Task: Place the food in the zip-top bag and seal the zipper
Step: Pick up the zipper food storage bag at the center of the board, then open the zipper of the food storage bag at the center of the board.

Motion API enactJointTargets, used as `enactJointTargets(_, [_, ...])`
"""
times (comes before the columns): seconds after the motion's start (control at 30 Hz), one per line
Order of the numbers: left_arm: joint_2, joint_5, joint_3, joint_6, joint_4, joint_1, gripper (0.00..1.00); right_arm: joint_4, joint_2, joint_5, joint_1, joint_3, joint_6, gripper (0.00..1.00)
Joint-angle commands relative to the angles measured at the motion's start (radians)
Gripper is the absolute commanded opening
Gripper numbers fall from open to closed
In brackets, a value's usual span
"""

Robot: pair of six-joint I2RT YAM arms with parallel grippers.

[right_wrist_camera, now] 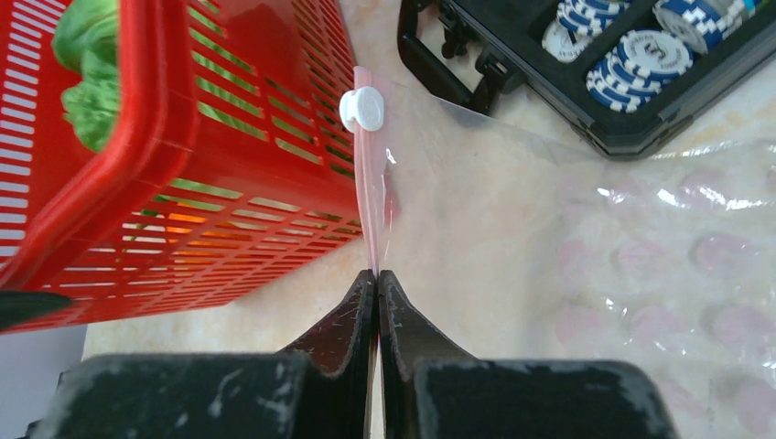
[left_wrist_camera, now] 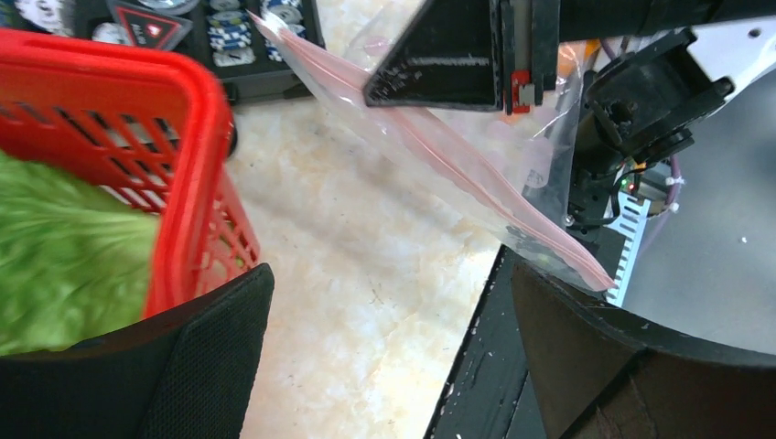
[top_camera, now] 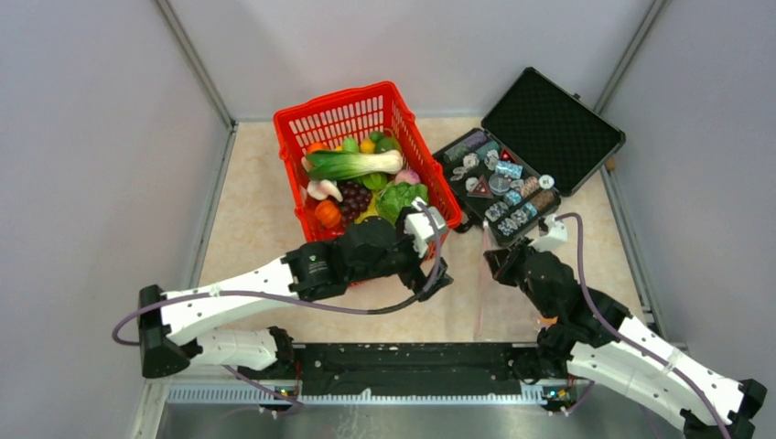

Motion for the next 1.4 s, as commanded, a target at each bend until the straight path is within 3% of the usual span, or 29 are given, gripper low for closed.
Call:
enactJointTargets(0.0, [0.092,-0.078,0.064,-0.014,0.039,-0.063,0.99,-0.057,0.048,0.004,-0.004,0.132,-0.063,0.0])
enactJointTargets(0.17, [0.165,-0.106,0.082,-0.081,0.076,-0.092,0.99,-0.042,0.065,-0.003,-0.004,0.164,-0.063,0.0])
enactJointTargets(0.5, [0.147,-0.102,0.043,-0.17,0.225,-0.083,0.99,-0.033,0.071,-0.023,-0.004,0.15,-0.033,0.0])
enactJointTargets(1.0, [0.268,-0.04,0.121,-0.245,0.143,-0.061,0.92,-0.015,0.06,-0.031,-0.003,0.145,-0.02,0.0])
enactJointTargets(1.27, [0.295,-0.106,0.123,-0.265,0.091,-0.061,0.68,-0.027,0.041,-0.024,-0.003,0.149,-0.013,0.0])
enactJointTargets(1.37, [0.314,-0.115,0.132,-0.256,0.076,-0.061,0.66,-0.025,0.04,-0.032,-0.003,0.153,-0.013,0.0])
